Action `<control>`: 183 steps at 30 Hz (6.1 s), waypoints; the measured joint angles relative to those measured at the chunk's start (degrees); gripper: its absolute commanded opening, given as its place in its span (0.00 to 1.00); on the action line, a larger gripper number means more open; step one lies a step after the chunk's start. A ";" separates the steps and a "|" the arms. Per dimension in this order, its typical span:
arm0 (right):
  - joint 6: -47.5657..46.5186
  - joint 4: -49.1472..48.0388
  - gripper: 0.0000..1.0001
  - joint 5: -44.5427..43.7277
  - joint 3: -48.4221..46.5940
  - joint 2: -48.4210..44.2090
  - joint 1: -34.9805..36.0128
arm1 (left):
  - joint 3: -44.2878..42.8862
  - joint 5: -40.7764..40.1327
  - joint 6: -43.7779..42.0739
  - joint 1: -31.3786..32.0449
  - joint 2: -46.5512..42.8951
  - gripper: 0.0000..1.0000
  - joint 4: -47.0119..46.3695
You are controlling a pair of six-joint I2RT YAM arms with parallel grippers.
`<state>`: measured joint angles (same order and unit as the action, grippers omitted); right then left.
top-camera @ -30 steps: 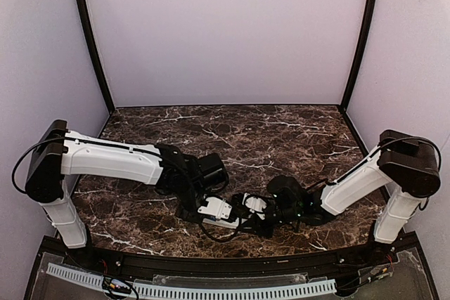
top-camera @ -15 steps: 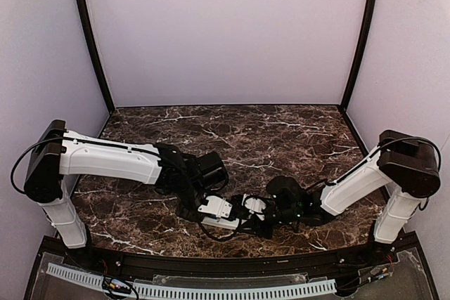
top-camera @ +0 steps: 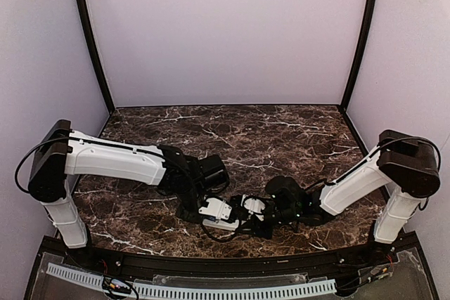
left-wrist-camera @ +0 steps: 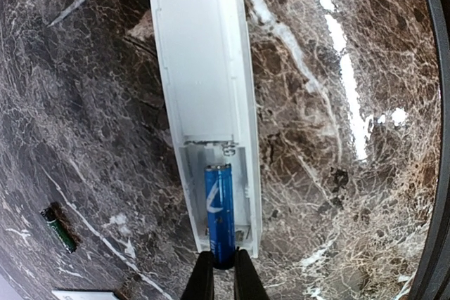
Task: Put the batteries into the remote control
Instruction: Place the battery in the battery compartment, then load the battery into the battery compartment, then press the battery in the battery compartment.
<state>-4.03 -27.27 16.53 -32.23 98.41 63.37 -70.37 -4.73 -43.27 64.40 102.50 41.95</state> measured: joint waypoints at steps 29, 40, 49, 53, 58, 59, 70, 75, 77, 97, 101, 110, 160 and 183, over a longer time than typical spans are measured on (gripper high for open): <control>0.50 0.42 0.00 0.61 -0.76 0.61 0.02 | -2.91 1.18 -0.70 1.20 3.23 0.00 3.41; 0.48 0.33 0.00 0.85 -0.81 0.72 0.02 | -2.91 2.38 -0.70 1.16 3.26 0.06 3.58; 0.48 0.33 0.00 0.83 -0.81 0.72 0.02 | -2.86 2.43 -0.68 1.14 3.26 0.07 3.56; 0.46 0.33 0.00 0.83 -0.81 0.72 0.02 | -2.64 2.73 -0.66 1.11 3.17 0.06 3.30; 0.28 0.37 0.00 0.83 -0.81 0.70 0.02 | -2.32 3.17 -0.59 1.07 2.95 0.06 2.93; 0.26 0.42 0.00 0.83 -0.81 0.70 0.02 | -2.25 3.39 -0.52 1.07 2.89 0.07 2.86; -0.35 0.74 0.00 0.87 -0.79 0.52 0.02 | -1.31 4.81 0.00 0.98 2.43 0.14 1.88; -0.37 0.94 0.00 1.01 -0.79 0.42 0.07 | -0.96 6.73 -0.09 0.98 2.43 0.16 0.15; -0.37 0.94 0.00 0.98 -0.79 0.42 0.07 | -0.90 8.24 0.11 1.11 2.45 0.17 -1.66; -0.42 0.92 0.00 0.35 -0.83 0.42 0.76 | -0.66 10.16 3.13 1.40 0.42 0.37 -3.26; -0.39 0.96 0.00 0.31 -0.87 0.42 0.79 | 0.46 9.42 4.04 1.27 -3.74 0.34 -3.10; -0.42 0.96 0.00 0.09 -0.87 0.42 0.94 | 8.46 7.82 7.85 -1.77 -10.84 0.24 -5.75; -0.83 1.14 0.00 -0.81 -1.46 0.81 1.64 | 18.86 11.26 8.68 -5.18 -23.47 0.33 -18.86; 2.45 1.53 0.00 -6.23 -4.09 2.64 2.60 | 36.11 -7.30 61.11 -5.90 -33.68 0.18 -37.42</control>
<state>-1.58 -25.74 10.31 -36.32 101.06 65.98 -34.26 -12.03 17.85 58.50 68.82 4.54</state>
